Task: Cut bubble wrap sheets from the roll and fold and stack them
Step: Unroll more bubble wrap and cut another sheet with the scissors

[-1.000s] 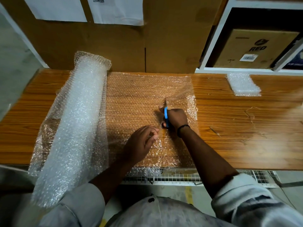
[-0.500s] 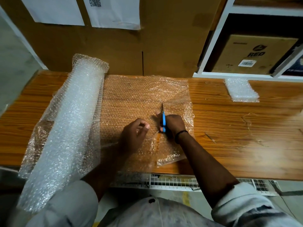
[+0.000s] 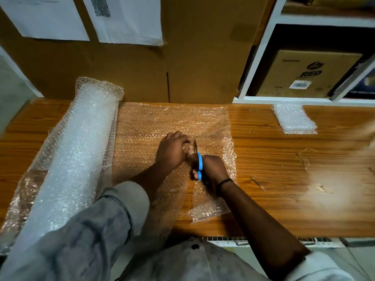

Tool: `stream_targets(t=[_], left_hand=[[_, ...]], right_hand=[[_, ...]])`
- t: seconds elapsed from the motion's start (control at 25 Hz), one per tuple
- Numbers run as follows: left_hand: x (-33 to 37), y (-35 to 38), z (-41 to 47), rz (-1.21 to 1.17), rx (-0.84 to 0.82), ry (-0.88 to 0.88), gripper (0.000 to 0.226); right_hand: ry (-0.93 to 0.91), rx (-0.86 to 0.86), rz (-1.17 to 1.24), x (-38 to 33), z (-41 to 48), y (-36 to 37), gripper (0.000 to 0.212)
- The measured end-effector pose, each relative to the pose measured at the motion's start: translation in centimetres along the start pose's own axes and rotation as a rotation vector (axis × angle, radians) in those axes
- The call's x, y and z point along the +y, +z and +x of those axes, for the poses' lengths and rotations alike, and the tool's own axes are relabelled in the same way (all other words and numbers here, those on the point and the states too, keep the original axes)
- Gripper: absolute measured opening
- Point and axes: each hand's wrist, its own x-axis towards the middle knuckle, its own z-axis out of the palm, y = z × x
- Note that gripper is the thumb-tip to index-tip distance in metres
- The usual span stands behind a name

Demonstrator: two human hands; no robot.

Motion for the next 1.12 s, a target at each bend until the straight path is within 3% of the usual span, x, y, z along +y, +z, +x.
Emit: stream_targets(t=[0.12, 0.2, 0.48, 0.6, 0.76, 0.96, 1.12], left_hand=[[-0.9, 1.2, 0.5, -0.011, 0.102, 0.031, 0.019], [-1.7, 2.0, 0.4, -0.017, 0.158, 0.038, 0.016], [-2.2, 2.3, 0.2, -0.135, 0.161, 0.023, 0.013], [-2.2, 2.4, 0.3, -0.167, 0.178, 0.009, 0.014], [-2.1, 2.1, 0.3, -0.140, 0.183, -0.003, 0.017], [-2.0, 1.8, 0.1, -0.180, 0.189, 0.015, 0.013], [-2.0, 2.0, 0.1, -0.207, 0.195, 0.012, 0.015]], right_hand=[[0.026, 0.000, 0.089, -0.1, -0.9, 0.4, 0.068], [0.029, -0.004, 0.093, -0.5, -1.0, 0.5, 0.063], [0.000, 0.038, -0.013, -1.8, 0.0, 1.9, 0.064], [-0.014, 0.061, 0.005, -2.0, 1.3, 1.9, 0.054], [-0.042, 0.074, 0.026, -1.8, 2.4, 1.8, 0.071], [-0.083, 0.076, -0.079, -0.9, 3.2, 1.7, 0.073], [-0.094, 0.076, -0.084, -1.2, 3.2, 1.3, 0.058]])
